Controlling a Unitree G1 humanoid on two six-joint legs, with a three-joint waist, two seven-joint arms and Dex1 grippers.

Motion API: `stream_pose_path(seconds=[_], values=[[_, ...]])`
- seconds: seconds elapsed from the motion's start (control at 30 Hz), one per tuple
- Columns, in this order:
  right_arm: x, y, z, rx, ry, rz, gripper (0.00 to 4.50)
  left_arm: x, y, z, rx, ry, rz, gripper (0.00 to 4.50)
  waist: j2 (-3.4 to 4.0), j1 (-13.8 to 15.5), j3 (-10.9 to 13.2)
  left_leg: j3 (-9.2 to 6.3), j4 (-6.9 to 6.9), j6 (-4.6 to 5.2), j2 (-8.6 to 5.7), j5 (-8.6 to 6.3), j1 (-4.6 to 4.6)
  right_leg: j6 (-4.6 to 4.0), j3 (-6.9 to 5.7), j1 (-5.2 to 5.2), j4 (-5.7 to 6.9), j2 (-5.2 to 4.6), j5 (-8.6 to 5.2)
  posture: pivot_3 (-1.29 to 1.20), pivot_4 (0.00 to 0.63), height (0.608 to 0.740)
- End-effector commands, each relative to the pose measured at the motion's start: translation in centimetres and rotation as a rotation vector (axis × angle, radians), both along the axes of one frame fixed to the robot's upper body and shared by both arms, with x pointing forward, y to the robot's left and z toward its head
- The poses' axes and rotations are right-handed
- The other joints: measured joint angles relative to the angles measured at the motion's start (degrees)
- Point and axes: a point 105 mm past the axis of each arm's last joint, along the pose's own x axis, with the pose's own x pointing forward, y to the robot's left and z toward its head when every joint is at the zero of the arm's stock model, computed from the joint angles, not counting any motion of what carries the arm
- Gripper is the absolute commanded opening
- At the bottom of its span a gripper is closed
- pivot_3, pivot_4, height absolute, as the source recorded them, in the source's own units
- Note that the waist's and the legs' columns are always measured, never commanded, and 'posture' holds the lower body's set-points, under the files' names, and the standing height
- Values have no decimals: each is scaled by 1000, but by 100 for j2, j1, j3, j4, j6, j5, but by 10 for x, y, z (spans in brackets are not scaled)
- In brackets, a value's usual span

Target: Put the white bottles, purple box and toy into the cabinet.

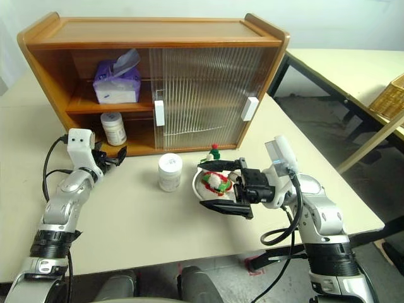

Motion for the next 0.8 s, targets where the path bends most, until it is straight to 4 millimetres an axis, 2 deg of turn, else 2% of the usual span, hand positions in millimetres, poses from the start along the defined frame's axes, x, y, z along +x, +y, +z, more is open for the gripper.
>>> stream_pose_path(seconds=[0.03,0.33,0.6,0.8], values=[[0,3,0,-17,0,17,4500,-8,6,-1,-11,8,34,3257,0,3,0,0,0,1,0,-1,0,-1,0,0,0,0,0,-71,31,740],[1,6,1,-22,-2,28,4500,-8,18,3,60,-28,174,142,0,8,0,-1,0,2,0,-3,1,-6,2,-1,0,0,1,-64,27,740],[1,2,0,-30,-1,33,4500,9,12,4,94,-41,182,66,0,27,0,-3,2,2,0,-4,3,-9,3,1,-1,-1,3,-69,27,740],[0,0,-2,-29,1,32,4500,13,22,1,99,-38,212,66,0,21,0,-5,0,-1,1,-6,2,-10,6,-2,-2,-2,2,-68,31,740]])
